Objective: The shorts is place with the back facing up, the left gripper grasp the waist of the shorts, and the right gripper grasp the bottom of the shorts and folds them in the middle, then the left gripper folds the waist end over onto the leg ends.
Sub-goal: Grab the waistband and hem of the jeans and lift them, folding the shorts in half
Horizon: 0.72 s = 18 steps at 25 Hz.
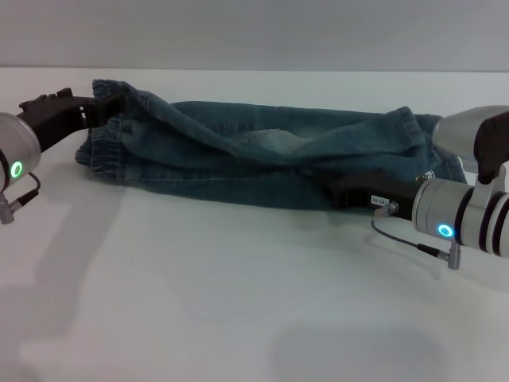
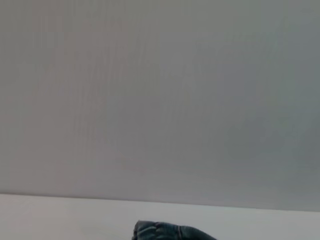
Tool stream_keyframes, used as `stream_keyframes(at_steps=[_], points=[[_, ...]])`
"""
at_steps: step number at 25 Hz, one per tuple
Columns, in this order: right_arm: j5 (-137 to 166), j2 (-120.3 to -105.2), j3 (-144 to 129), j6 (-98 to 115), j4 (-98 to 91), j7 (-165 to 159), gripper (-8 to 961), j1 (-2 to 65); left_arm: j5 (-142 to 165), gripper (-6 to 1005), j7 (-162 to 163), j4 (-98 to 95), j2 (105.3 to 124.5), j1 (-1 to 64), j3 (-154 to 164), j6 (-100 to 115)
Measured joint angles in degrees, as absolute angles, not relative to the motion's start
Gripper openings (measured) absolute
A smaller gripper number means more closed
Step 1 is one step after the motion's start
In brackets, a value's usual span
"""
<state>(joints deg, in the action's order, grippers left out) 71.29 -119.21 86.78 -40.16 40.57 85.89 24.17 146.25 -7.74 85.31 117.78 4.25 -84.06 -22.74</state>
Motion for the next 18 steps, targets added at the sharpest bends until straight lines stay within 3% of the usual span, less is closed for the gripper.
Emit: stream_keyframes(at_steps=[18], points=[[70.8, -118.99, 89.3, -39.4, 40.0, 86.5, -1, 24.7, 146.4, 803, -7.7, 85.9, 117.77, 4.0, -83.9, -23.3]])
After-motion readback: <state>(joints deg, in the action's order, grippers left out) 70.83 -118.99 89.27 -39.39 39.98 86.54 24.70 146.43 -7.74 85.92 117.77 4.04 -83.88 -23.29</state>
